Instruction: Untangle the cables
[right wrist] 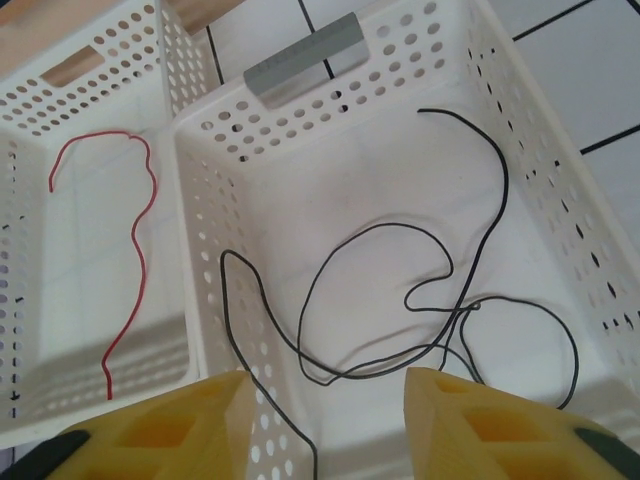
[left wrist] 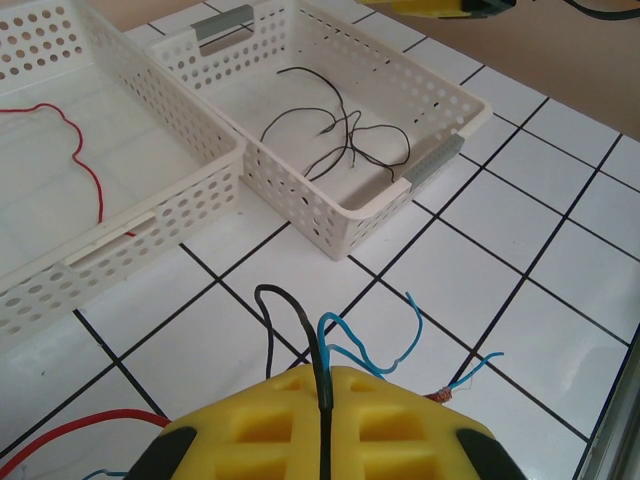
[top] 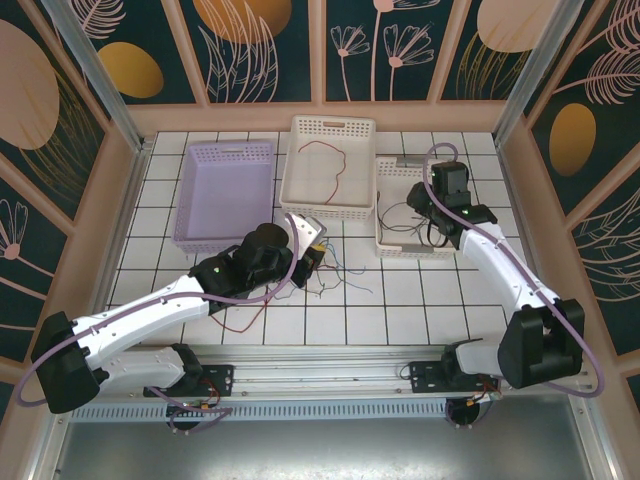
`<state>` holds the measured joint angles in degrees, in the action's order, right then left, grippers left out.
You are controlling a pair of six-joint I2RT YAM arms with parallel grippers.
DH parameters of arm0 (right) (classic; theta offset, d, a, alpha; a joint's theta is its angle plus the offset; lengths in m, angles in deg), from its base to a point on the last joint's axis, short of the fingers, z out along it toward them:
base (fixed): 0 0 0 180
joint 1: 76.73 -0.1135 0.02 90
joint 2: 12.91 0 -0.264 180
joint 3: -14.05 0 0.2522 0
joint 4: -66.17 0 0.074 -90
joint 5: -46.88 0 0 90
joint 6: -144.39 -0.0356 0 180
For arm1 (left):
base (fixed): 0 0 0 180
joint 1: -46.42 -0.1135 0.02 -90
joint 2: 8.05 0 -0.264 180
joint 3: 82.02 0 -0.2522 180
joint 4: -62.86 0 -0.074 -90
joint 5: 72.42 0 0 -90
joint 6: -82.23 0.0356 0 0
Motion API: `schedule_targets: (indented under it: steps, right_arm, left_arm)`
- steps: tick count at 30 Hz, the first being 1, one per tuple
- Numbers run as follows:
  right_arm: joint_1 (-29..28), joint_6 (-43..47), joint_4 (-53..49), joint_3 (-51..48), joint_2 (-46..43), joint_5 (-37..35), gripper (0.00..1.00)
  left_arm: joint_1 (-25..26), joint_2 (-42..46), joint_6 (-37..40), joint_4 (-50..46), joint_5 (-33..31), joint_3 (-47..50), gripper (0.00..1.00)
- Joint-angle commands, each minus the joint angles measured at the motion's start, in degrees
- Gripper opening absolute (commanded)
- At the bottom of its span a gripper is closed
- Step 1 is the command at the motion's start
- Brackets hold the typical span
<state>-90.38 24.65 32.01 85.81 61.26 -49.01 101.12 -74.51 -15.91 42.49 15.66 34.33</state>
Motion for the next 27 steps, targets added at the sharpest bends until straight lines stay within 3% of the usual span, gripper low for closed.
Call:
schedule_targets:
  steps: [1, 5, 10, 17, 21, 27]
  right_arm:
    - [-3.6, 0.1, 0.6, -0.3, -6.2, 1.8, 0.49]
    - [-10.0, 1.4, 6.9, -5.2, -15.1, 7.1, 0.57]
    - [-12.0, -1.7, 19.9, -16.9, -25.1, 26.5, 0.63]
    - [-20.5, -1.3, 27.6, -26.9, -25.9, 29.0, 0.64]
    - [-28.5, -0.3, 31.8, -29.6, -24.3, 23.0, 0.63]
    - [-34.2, 0.3, 35.9, -30.0, -19.8, 17.5, 0.55]
  left_arm:
    - [-0.3, 0.3, -0.3, 1.9, 1.0, 0.5, 0.00]
    - [-0.3, -0.5, -0.4, 1.7, 1.4, 0.3, 0.00]
    - [-0.4, -1.0, -0.8, 2.1, 1.9, 0.3, 0.00]
    - [-0.3, -0.8, -1.6, 2.7, 4.0, 0.3, 0.00]
    - [-0.4, -0.1, -1.7, 3.7, 6.0, 0.9, 0.00]
    - [-0.3, -0.9, -1.7, 4.0, 8.7, 0.8, 0.00]
